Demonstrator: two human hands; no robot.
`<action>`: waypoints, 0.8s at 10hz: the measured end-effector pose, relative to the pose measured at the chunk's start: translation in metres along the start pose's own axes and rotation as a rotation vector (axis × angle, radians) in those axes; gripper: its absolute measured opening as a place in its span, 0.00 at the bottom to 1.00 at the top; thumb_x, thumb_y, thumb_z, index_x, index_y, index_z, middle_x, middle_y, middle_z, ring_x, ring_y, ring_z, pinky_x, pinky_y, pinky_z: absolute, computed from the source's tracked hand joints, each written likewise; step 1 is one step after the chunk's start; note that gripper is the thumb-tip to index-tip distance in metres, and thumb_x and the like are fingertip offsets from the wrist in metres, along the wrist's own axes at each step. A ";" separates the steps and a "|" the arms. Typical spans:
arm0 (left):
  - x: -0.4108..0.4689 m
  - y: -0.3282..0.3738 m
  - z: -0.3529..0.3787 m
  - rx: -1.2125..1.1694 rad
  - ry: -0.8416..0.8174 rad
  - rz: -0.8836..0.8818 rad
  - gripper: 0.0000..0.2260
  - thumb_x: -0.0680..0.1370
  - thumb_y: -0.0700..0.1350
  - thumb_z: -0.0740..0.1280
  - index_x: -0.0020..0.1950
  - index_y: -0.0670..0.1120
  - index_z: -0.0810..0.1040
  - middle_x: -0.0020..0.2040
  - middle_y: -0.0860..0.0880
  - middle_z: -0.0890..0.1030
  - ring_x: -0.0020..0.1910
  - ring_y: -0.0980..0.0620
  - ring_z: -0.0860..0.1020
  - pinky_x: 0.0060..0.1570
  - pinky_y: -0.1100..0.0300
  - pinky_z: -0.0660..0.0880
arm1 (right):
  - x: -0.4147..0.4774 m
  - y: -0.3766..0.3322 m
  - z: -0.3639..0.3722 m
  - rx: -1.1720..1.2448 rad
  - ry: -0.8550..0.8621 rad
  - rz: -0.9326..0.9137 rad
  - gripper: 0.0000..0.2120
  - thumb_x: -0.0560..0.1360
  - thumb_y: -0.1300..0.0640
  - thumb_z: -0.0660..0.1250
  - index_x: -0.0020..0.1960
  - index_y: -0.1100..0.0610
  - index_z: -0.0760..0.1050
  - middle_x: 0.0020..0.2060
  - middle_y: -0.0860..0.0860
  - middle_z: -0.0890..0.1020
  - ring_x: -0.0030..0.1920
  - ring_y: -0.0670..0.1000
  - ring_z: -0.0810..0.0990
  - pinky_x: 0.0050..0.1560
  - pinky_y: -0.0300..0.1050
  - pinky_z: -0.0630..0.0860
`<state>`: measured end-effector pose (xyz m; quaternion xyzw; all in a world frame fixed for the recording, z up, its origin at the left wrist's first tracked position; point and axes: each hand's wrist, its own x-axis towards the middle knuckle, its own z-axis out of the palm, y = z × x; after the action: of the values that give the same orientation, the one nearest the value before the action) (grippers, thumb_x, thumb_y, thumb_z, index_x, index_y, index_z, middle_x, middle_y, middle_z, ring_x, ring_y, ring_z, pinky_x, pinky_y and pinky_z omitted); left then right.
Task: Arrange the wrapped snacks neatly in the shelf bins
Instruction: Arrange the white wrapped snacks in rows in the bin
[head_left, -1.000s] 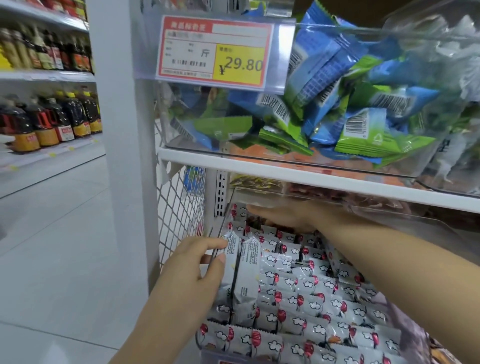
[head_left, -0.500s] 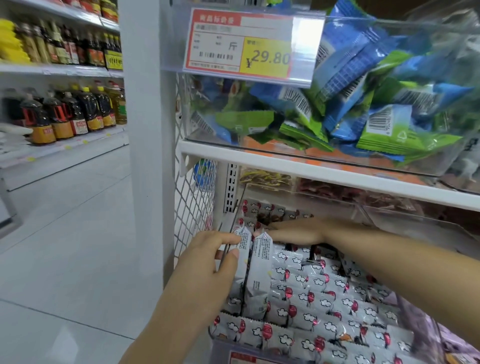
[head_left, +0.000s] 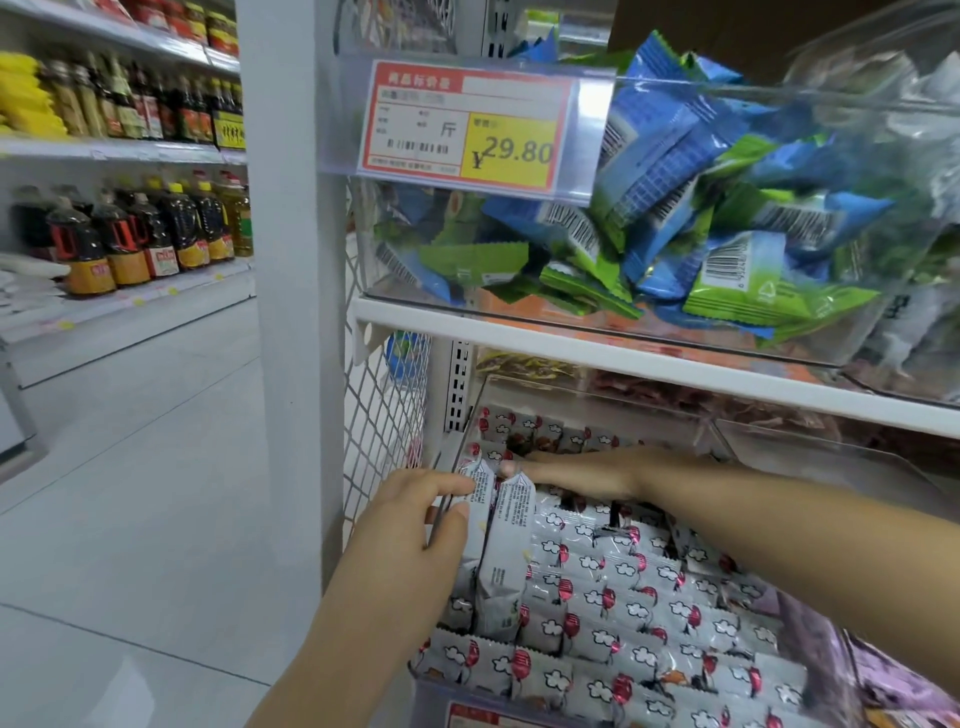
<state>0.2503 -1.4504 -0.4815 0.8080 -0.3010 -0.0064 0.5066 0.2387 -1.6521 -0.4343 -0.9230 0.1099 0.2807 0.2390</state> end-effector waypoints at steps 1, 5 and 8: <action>0.001 0.002 -0.001 0.010 -0.002 -0.018 0.10 0.79 0.47 0.60 0.49 0.64 0.71 0.55 0.64 0.71 0.49 0.71 0.70 0.44 0.76 0.66 | -0.003 -0.001 0.005 0.043 0.012 -0.058 0.26 0.80 0.40 0.43 0.76 0.46 0.47 0.76 0.45 0.50 0.76 0.50 0.47 0.73 0.54 0.43; -0.011 0.020 0.006 0.498 -0.114 0.147 0.31 0.71 0.68 0.58 0.72 0.66 0.54 0.72 0.67 0.50 0.73 0.61 0.49 0.72 0.57 0.54 | -0.001 0.003 -0.002 0.099 0.080 -0.080 0.28 0.78 0.38 0.47 0.74 0.49 0.59 0.73 0.43 0.60 0.73 0.46 0.58 0.71 0.46 0.54; -0.020 0.032 0.004 0.602 -0.196 0.212 0.26 0.74 0.57 0.59 0.72 0.64 0.57 0.67 0.66 0.63 0.73 0.61 0.48 0.72 0.58 0.36 | -0.003 0.013 -0.012 0.044 0.200 -0.025 0.25 0.80 0.42 0.51 0.69 0.57 0.68 0.69 0.57 0.70 0.68 0.58 0.69 0.68 0.54 0.64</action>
<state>0.2170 -1.4538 -0.4633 0.8811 -0.4189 0.0578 0.2118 0.2376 -1.6695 -0.4291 -0.9422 0.1277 0.1819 0.2506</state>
